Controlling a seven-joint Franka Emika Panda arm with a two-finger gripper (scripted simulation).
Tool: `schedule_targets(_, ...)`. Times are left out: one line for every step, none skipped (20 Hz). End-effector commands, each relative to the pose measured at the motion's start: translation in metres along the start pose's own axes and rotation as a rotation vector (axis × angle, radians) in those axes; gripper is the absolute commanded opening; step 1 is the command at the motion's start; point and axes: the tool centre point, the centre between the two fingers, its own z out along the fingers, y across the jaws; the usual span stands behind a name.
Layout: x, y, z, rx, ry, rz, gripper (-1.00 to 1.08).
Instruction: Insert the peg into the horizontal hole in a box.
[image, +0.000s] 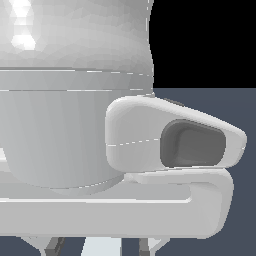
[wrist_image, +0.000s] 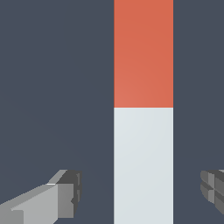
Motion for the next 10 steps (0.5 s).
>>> schedule_targets(0.0,0.0,0.013,0.001,0.0,-0.001,1.0)
schedule_targets(0.0,0.0,0.017,0.001,0.0,-0.001,1.0)
schedule_targets(0.0,0.0,0.02,0.001,0.0,-0.001,1.0)
schedule_targets(0.0,0.0,0.023,0.001,0.0,-0.001,1.0)
schedule_targets(0.0,0.0,0.025,0.0,0.0,-0.001,1.0)
schedule_targets(0.0,0.001,0.026,0.0,0.0,-0.001,1.0)
schedule_targets(0.0,0.001,0.026,0.0,0.0,-0.001,1.0)
schedule_targets(0.0,0.001,0.027,0.0,0.0,-0.001,1.0)
schedule_targets(0.0,0.001,0.027,0.0,0.0,-0.001,-1.0)
schedule_targets(0.0,0.001,0.027,0.0,0.0,-0.001,-1.0)
